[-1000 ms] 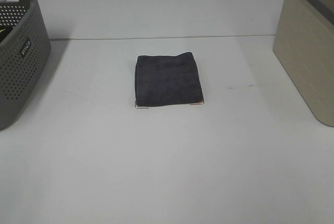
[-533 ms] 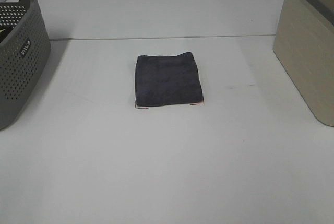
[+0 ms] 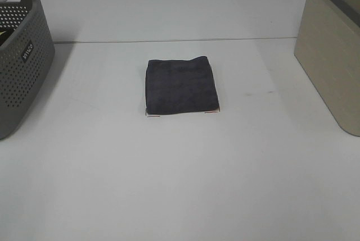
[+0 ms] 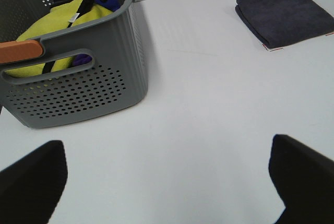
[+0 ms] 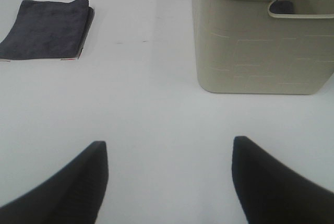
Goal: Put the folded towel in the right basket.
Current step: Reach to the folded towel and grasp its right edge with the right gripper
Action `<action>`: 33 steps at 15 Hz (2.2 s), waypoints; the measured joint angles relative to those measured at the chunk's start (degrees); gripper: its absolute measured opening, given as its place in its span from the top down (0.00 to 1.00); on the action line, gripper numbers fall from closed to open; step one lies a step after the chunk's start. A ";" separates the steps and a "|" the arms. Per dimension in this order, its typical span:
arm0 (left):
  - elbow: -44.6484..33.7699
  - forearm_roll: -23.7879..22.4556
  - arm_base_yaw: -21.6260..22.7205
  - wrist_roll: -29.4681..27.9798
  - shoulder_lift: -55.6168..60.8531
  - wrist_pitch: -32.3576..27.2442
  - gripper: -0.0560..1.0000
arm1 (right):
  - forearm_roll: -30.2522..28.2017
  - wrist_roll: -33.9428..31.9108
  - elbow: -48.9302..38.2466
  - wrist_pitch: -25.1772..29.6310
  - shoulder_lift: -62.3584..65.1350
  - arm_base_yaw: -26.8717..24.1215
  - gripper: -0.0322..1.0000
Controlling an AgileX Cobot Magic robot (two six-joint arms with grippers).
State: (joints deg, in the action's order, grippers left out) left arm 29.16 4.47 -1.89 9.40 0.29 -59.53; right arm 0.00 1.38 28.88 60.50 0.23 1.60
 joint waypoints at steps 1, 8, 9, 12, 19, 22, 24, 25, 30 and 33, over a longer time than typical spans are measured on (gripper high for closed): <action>0.00 0.00 0.00 0.00 0.00 0.00 0.01 | 0.00 0.00 0.00 0.00 0.00 0.00 0.36; 0.00 0.00 0.00 0.00 0.00 0.00 0.01 | 0.00 0.00 0.00 0.00 0.00 0.00 0.36; 0.00 0.00 0.00 0.00 0.00 0.00 0.01 | 0.00 0.00 0.00 0.00 0.00 0.00 0.36; 0.00 0.00 0.00 0.00 0.00 0.00 0.01 | 0.00 0.00 0.00 0.00 0.00 0.00 0.36; 0.00 0.00 0.00 0.00 0.00 0.00 0.01 | -0.40 0.00 0.80 -0.52 -1.83 0.00 0.35; 0.00 0.00 0.00 0.00 0.00 0.00 0.01 | -0.63 0.06 6.42 -6.99 -15.30 0.00 0.35; 0.00 0.00 0.00 0.00 0.00 0.00 0.01 | -0.63 0.11 11.80 -10.14 -26.47 0.00 0.35; 0.00 0.00 0.00 0.00 0.00 0.00 0.01 | -0.57 0.23 14.67 -10.43 -31.86 0.00 0.35; 0.00 0.00 0.00 0.00 0.00 0.00 0.01 | 0.40 0.34 32.89 -9.63 -57.35 0.00 0.35; 0.00 0.00 0.00 0.00 0.00 0.00 0.01 | 3.95 3.95 43.09 -9.57 -69.16 0.00 0.35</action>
State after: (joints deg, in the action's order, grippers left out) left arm 29.16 4.47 -1.89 9.40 0.29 -59.53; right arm 3.95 5.33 71.96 50.94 -68.93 1.60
